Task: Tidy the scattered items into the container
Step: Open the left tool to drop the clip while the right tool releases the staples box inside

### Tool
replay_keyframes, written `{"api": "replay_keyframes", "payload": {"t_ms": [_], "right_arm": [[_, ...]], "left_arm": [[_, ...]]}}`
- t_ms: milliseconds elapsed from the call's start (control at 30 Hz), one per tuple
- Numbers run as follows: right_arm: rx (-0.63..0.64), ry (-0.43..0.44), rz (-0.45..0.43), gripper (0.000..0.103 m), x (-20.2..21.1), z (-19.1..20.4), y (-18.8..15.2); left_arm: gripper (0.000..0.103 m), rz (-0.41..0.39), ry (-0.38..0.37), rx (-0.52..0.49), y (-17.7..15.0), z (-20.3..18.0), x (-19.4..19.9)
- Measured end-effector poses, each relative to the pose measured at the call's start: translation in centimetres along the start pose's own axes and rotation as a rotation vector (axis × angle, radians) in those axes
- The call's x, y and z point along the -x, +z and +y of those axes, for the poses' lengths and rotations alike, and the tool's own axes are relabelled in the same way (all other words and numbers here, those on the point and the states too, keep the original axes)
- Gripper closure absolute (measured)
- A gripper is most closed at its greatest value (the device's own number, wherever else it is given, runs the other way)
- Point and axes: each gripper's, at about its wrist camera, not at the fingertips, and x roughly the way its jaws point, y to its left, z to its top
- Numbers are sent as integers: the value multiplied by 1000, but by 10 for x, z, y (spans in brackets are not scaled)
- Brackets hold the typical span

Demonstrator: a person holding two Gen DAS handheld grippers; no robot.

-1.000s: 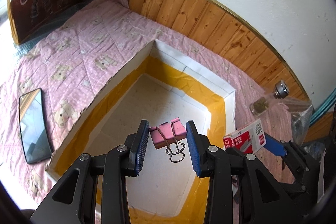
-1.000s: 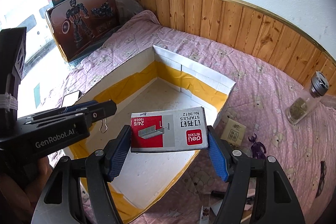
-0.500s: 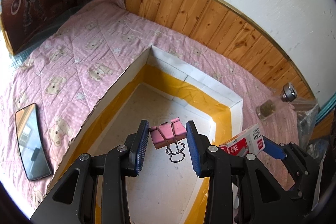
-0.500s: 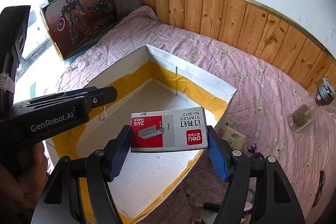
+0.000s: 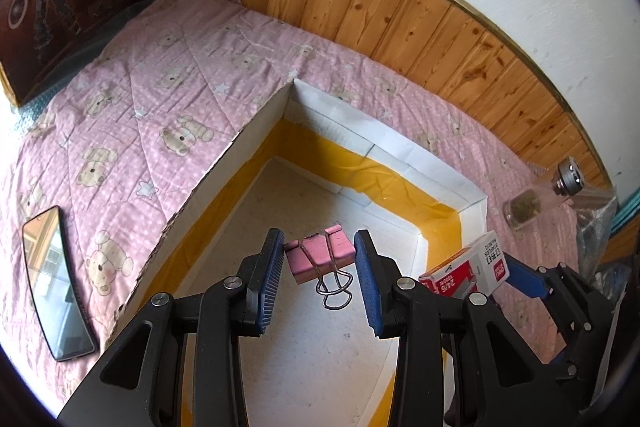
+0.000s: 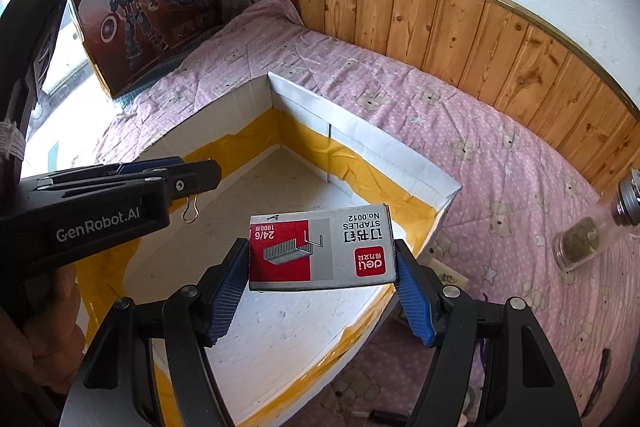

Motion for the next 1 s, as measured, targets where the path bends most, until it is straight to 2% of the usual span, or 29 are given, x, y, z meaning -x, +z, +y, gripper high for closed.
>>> {"api": "replay_keyframes", "payload": {"t_ms": [467,1000], "right_arm": [[61,-15,46,33,-25,-4,12],[167,-25,130,33,-54,4,25]], "left_arm": [[65,69,-2,14,17,-1,-36],[65,119,49,-15,22,0,-76]]}}
